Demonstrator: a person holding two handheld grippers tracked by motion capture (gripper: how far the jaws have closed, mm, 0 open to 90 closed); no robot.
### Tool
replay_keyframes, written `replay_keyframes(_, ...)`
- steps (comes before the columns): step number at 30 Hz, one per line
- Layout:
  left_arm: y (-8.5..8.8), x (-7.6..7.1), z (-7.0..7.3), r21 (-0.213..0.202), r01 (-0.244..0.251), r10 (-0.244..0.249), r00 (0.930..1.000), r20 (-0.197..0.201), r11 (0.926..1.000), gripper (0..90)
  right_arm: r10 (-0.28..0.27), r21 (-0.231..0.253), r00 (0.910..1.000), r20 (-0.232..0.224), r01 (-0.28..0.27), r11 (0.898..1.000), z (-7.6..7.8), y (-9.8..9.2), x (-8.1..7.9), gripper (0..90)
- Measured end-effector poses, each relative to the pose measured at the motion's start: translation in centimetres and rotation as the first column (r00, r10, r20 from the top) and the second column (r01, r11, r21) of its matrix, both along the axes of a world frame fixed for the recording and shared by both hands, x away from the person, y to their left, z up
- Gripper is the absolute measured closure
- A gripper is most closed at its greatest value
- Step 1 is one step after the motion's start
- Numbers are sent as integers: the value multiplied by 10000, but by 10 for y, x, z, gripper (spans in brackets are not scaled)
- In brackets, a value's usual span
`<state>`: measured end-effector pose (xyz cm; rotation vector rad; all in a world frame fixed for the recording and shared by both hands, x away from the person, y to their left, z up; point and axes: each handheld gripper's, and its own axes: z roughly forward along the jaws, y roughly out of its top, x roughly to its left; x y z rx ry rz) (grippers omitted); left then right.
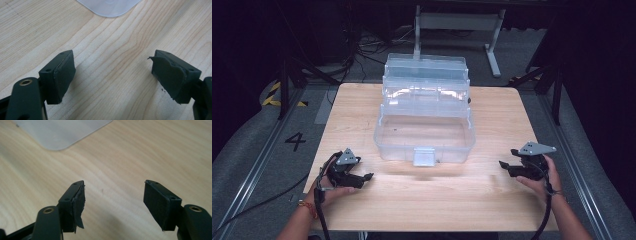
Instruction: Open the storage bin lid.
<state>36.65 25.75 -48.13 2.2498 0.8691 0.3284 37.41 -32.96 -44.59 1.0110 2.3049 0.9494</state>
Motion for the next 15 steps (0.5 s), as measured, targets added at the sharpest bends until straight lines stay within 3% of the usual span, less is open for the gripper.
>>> replay_keyframes(3, 0, 0, 0, 75, 18, -19, 10000, 77, 10000, 194, 169, 86, 9998, 117, -170, 9998, -12, -5, -11, 334)
replay_keyframes(6, 0, 0, 0, 65, 29, -30, 10000, 76, 10000, 194, 217, 452, 9997, -130, -211, 9988, -24, -12, -19, 319)
replay_keyframes(8, 0, 0, 0, 43, 31, -31, 10000, 23, 10000, 193, 168, 368, 9995, -268, -158, 9992, -31, -16, -21, 299)
replay_keyframes(15, 0, 1, 0, 22, 47, -47, 10000, 33, 10000, 191, -494, 757, 9982, -354, 519, 9958, -40, -25, -26, 263)
